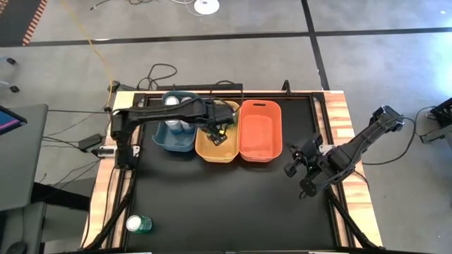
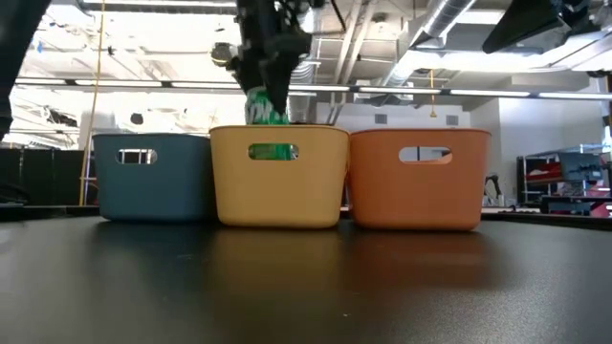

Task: Sort soda cans
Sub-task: Put the green soda can into the yellow bin

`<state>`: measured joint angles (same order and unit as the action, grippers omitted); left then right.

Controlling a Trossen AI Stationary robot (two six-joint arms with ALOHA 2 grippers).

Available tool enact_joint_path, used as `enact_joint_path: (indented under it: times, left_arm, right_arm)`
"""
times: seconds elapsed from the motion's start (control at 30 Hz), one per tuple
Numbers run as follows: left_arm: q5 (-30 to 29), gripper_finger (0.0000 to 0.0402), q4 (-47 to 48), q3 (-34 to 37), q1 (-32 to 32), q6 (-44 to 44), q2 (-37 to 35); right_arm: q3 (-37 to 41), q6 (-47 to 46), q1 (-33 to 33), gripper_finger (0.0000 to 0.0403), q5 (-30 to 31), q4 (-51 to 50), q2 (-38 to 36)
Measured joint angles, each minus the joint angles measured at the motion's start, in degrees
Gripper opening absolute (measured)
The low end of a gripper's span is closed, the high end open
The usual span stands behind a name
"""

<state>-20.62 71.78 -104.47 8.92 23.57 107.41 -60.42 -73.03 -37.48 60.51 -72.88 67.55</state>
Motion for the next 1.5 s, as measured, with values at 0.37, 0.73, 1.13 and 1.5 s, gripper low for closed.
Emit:
enact_joint_path:
  times: [0.37, 0.73, 1.13, 1.5]
  left_arm:
    - [-0.22, 0.0303, -4.04, 0.0, 2.07, -1.55, 6.49]
    - [-0.19, 0.036, -3.85, 0.0, 2.99, -2.78, 10.68]
    - [-0.26, 0.0369, 2.48, -3.5, 3.24, -2.41, 5.68]
    - [-1.8, 0.037, 18.3, -11.3, -3.19, -1.21, -6.65]
  right_arm:
    - [0.0, -0.44, -1.18, 0.0013, 0.7, 0.01, 0.0]
    - [-0.02, -1.55, -1.17, 0.0013, 0.81, 0.03, 0.0]
    - [-0.02, -1.55, -1.17, 0.0013, 0.79, 0.04, 0.0]
    - [-0.02, -2.1, -1.21, 0.0013, 0.25, 0.09, 0.22]
